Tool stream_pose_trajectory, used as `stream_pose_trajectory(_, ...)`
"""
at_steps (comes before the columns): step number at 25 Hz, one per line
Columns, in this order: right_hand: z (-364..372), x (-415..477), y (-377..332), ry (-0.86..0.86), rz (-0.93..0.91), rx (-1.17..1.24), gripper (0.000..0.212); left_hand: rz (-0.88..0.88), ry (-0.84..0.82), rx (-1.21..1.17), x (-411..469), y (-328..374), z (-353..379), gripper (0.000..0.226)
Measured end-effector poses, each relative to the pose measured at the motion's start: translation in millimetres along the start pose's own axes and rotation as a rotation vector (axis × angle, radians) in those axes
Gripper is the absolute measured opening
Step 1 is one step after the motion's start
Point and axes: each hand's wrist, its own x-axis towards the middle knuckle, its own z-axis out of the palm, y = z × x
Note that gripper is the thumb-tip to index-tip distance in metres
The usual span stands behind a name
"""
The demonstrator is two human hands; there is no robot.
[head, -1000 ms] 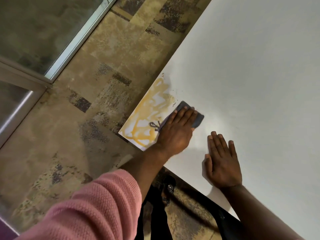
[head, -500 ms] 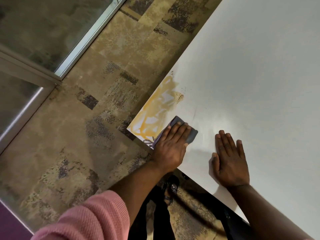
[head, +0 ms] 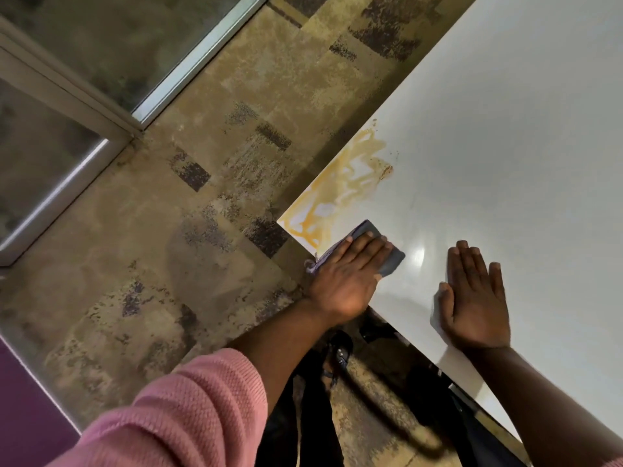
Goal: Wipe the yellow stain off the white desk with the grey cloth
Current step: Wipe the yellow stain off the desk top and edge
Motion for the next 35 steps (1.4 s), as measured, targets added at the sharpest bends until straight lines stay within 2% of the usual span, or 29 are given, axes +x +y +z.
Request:
stream_pose_trajectory(2, -0.9, 0.0, 2.2, -0.025, 0.013, -0.016, 0.069, 0.011, 0.016, 0.02, 15.0, -16.4, -6.9, 0.06)
stream_pose_trajectory(6, -3.5, 16.3, -25.4, -0.039, -0.082, -0.048, 0.072, -0.116, 0.096, 0.035, 43.6, -45.6, -16.9, 0.059)
stream_pose_trajectory(10, 8.7, 37.0, -72.6, -0.035, -0.079, 0.017, 0.07, -0.212, 0.123, -0.014, 28.3, -28.6, -14.7, 0.06)
stream_pose_trajectory(14, 17.7, 37.0, -69.9, 0.005, -0.085, 0.017, 0.068, -0.199, 0.087, -0.026, -2.3, -14.3, -6.6, 0.061)
stream_pose_trajectory(17, 14.5, 39.0, -72.5, 0.013, -0.077, 0.024, 0.069, -0.187, 0.081, -0.034, 15.7, -46.0, -20.7, 0.059)
stream_pose_trajectory(20, 15.6, 37.3, -74.3, 0.022, -0.079, 0.02, 0.07, -0.264, 0.132, -0.008, 33.9, -89.4, -34.1, 0.057)
stream_pose_trajectory(23, 15.8, 38.1, -72.0, 0.03, -0.076, 0.016, 0.071, -0.362, 0.146, -0.044, 18.5, -68.8, -25.0, 0.059)
stream_pose_trajectory(25, 16.3, 38.5, -73.3, 0.039, -0.077, 0.004, 0.071, -0.321, 0.132, -0.094, -2.9, -42.0, -18.1, 0.061)
stream_pose_trajectory(28, 16.3, 38.1, -73.1, 0.04, -0.074, 0.012, 0.071, -0.215, 0.101, -0.096, -0.4, -57.4, -24.1, 0.061)
stream_pose_trajectory(32, 15.0, 38.6, -73.8, 0.031, -0.075, 0.006, 0.071, -0.281, 0.08, -0.05, 32.2, -99.8, -38.1, 0.06)
stream_pose_trajectory(35, 13.6, 38.3, -74.0, 0.025, -0.077, 0.004, 0.071, -0.277, 0.099, -0.061, 15.2, -70.5, -26.3, 0.059)
